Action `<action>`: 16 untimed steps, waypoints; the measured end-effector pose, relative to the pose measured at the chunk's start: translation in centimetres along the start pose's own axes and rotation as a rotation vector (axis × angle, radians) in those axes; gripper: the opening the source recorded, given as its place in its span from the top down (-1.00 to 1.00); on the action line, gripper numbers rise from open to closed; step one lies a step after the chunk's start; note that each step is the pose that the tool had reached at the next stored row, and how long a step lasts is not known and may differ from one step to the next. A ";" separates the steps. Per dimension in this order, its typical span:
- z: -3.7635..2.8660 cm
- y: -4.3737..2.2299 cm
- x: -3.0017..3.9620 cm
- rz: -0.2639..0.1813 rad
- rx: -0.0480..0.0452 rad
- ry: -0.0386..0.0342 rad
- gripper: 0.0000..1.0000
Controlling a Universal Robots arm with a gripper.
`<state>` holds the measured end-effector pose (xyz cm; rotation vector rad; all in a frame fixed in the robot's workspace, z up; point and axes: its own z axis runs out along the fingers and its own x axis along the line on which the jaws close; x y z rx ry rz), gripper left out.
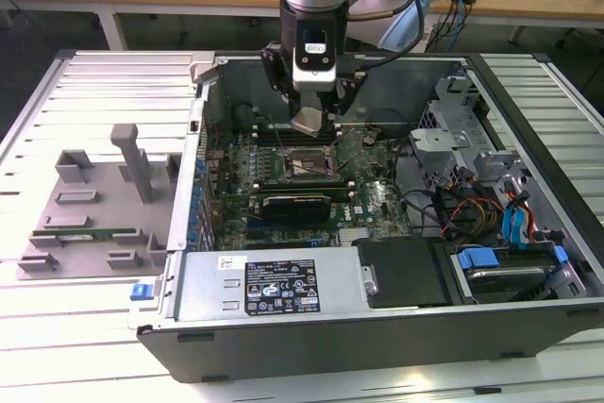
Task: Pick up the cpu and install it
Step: 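Place the cpu into insertion slot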
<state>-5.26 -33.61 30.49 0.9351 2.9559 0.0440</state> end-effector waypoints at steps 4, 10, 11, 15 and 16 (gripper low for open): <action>0.00 0.00 0.00 0.059 0.0018 -0.0024 -0.09; 0.02 0.00 0.00 0.240 0.0073 -0.0095 -0.09; 0.02 0.00 0.00 0.253 0.0077 -0.0100 -0.09; 0.03 0.00 0.00 0.318 0.0098 -0.0126 -0.09; 0.04 0.00 0.00 0.346 0.0106 -0.0137 -0.09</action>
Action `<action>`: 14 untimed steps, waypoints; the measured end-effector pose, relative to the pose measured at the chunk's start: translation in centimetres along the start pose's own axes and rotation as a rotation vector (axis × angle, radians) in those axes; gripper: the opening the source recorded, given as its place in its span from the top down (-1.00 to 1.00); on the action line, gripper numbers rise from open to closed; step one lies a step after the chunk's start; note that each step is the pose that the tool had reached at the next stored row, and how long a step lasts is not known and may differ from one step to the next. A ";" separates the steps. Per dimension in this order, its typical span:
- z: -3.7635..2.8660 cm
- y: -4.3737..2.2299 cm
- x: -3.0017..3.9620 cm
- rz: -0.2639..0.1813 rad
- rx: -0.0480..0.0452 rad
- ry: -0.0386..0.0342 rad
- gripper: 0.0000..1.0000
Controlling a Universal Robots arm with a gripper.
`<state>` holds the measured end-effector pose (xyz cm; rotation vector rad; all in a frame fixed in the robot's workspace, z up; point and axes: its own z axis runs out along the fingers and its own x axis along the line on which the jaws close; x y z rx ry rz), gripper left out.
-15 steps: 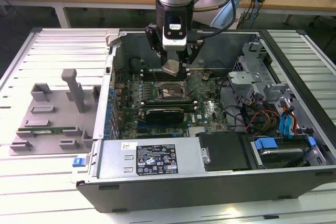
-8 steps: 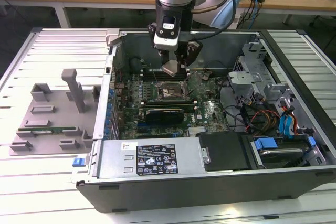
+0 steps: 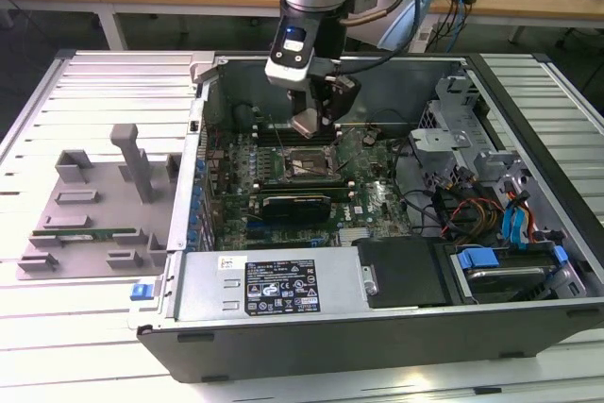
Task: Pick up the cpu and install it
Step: 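Place the cpu into insertion slot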
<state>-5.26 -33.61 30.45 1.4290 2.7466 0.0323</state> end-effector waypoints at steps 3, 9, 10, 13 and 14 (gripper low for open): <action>0.02 0.00 0.00 0.088 0.0027 -0.0035 -0.09; 0.04 0.00 0.00 0.230 0.0070 -0.0091 -0.09; 0.04 0.00 0.00 0.247 0.0076 -0.0098 -0.09; 0.04 0.00 0.00 0.294 0.0090 -0.0116 -0.09; 0.04 0.00 0.00 0.306 0.0094 -0.0121 -0.09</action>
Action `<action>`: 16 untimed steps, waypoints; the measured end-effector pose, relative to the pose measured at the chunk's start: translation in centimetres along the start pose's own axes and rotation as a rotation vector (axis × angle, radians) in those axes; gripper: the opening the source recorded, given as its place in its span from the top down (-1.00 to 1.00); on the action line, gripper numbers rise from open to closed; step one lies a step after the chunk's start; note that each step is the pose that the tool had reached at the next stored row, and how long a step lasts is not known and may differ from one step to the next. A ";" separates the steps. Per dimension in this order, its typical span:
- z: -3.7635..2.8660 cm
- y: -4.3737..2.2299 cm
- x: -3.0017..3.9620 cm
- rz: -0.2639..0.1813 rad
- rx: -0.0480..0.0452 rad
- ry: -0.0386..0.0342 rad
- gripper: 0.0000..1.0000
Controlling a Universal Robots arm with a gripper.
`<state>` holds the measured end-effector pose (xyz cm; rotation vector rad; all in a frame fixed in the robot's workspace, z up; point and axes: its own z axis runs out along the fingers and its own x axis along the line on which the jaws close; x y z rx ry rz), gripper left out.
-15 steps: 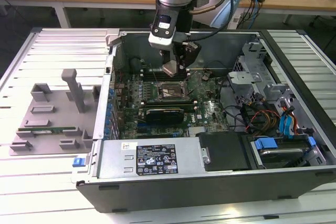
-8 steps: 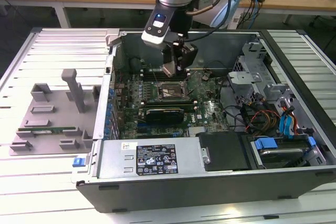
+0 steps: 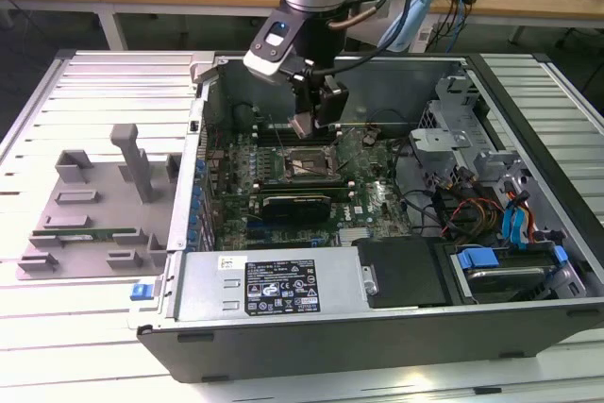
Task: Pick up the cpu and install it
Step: 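Place the cpu into insertion slot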
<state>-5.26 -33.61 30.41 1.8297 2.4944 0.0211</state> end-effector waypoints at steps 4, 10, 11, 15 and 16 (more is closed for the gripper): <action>0.01 0.00 0.00 0.138 0.0042 -0.0053 -0.09; 0.23 0.04 0.15 0.195 0.0059 -0.0076 -0.09; 0.36 0.05 0.17 0.201 0.0061 -0.0078 -0.09; 1.70 0.00 0.22 0.204 0.0052 -0.0082 -0.09; 1.93 0.00 0.23 0.204 0.0049 -0.0081 -0.09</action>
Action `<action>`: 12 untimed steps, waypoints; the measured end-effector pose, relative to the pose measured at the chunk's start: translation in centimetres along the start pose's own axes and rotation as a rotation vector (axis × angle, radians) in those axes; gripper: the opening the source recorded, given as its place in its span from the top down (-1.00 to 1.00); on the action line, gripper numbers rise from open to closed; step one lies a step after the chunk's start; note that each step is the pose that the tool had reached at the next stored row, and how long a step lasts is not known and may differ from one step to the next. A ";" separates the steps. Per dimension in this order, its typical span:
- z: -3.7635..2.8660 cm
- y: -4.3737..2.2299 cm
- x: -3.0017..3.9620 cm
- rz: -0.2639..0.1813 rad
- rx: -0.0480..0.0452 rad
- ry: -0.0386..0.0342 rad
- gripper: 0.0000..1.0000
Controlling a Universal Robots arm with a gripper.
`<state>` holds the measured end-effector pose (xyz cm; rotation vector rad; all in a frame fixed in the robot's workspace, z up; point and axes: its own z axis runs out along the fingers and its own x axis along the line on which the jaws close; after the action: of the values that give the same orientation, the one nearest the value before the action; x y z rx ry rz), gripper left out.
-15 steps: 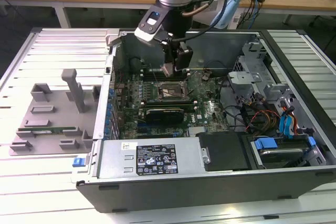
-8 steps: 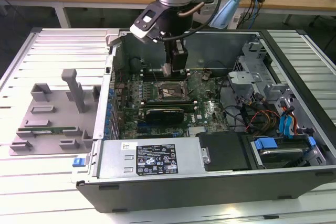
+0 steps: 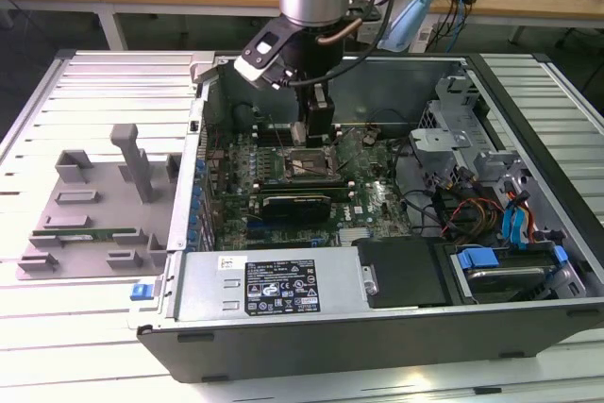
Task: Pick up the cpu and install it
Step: 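Place the cpu into insertion slot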
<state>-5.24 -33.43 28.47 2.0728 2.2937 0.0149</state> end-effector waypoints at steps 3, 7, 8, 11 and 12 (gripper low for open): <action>0.46 0.02 0.01 0.000 0.0001 -0.0001 -0.09; 1.71 0.04 0.09 0.000 0.0000 0.0000 -0.09; 1.87 0.03 0.10 0.001 0.0001 -0.0001 -0.09; 2.39 0.01 0.14 0.002 0.0001 -0.0001 -0.09; 2.67 0.00 0.15 0.003 0.0001 -0.0002 -0.09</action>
<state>-5.14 -33.35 25.80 2.0760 2.2907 0.0148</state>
